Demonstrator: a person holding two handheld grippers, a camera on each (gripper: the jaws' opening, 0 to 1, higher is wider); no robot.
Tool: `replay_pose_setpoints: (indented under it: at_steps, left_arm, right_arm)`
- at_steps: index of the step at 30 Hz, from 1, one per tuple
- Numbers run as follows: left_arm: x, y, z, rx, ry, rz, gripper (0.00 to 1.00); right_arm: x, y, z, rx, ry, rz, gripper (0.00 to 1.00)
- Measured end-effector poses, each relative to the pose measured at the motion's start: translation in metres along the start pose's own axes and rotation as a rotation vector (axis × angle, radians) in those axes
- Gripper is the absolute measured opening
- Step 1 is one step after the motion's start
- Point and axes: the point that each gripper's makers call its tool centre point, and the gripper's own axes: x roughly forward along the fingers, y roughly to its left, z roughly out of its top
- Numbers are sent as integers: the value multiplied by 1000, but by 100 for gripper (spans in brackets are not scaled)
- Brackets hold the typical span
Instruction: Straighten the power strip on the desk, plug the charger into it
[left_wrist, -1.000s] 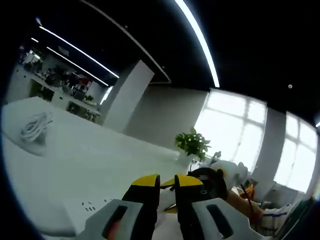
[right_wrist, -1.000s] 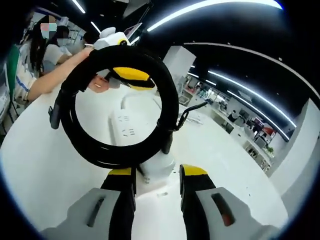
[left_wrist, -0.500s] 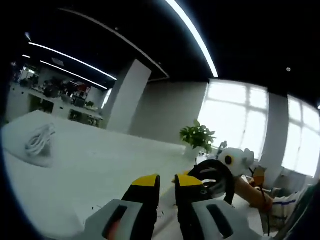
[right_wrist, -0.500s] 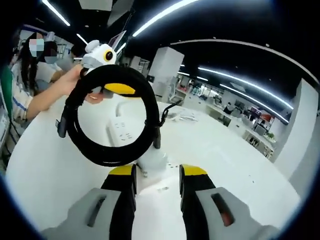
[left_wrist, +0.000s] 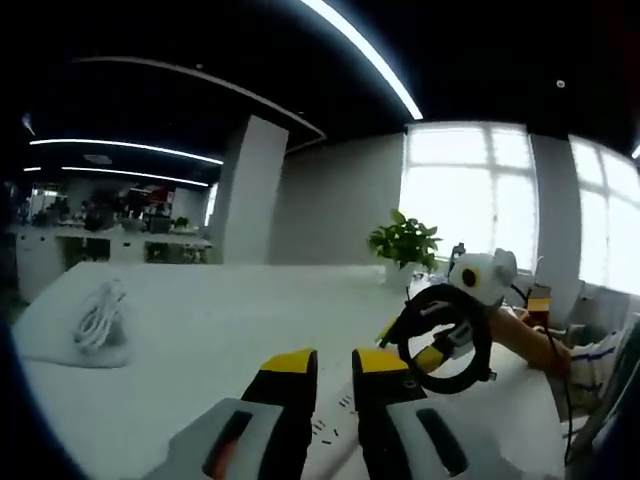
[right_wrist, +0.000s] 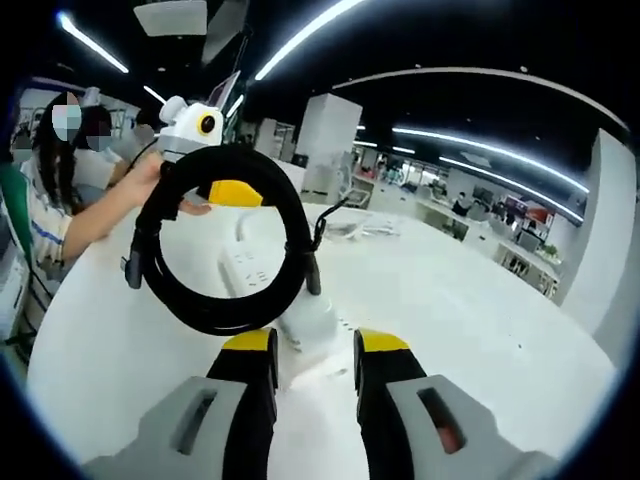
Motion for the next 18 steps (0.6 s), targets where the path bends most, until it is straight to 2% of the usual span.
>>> replay_pose_setpoints:
  at_steps: [5,8,13,16,18]
  left_arm:
    - [-5,5,-6,111,51,31,16]
    - [-9,8,-15,140,80,38,18]
    - [-17,21,-35,129,189,60,18]
    - [-23,27,-38,192,221,96,19]
    - [-28,30,-41,204,244,104,19]
  right_arm:
    - [3,6,-6,29,16,25,31]
    - [4,9,-8,26,23,28,32]
    - [8,11,-13,10,50,18,33]
    - [9,11,-18,-2,71,7,35]
    - [9,10,-20,-5,81,5,36]
